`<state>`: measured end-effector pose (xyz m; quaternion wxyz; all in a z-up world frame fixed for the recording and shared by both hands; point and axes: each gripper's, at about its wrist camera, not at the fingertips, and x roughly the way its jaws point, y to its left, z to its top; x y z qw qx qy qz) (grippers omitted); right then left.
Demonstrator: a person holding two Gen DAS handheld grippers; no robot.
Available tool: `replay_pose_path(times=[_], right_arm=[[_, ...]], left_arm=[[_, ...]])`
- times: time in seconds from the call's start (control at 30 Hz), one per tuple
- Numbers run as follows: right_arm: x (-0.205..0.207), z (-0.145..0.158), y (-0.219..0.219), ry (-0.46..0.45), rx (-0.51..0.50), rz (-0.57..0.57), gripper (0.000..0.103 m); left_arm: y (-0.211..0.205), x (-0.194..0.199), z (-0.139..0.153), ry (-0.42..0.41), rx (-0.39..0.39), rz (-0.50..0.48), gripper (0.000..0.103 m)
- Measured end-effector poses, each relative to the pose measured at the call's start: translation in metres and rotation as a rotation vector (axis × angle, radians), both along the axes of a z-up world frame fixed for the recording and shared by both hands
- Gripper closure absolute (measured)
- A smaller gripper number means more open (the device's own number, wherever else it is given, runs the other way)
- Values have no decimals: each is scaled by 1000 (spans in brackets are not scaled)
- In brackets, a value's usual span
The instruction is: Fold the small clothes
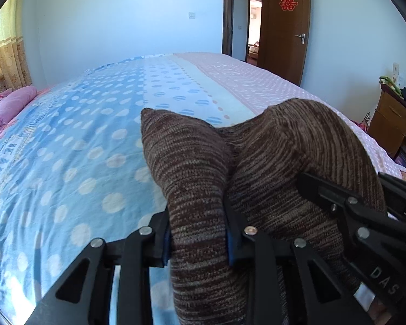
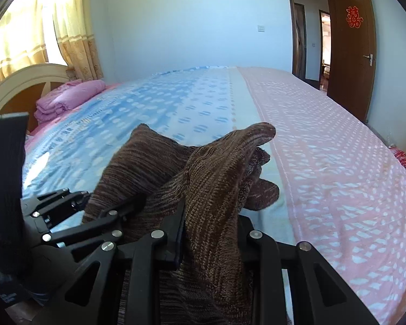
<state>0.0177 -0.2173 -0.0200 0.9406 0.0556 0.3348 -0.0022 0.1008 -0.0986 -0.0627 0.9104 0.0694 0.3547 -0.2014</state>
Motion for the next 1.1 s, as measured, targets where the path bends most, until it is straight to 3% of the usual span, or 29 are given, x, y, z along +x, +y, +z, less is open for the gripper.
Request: replay_pose_path(times=[0.27,0.53,0.83,1.1], right_arm=[[-24,11,42,-16,95,24,76],[-30,18,85,-23,122,71,76],[-19,29,147,-33,125,172,76],[14,33,234,-50,112,342,76]], left_arm=[[41,-19,15,14,1,50,73],[79,-35,19,-10,22,112,73],[139,-31,28,-14,-15,222,73],[214,-15,31,-32,-32,385,73]])
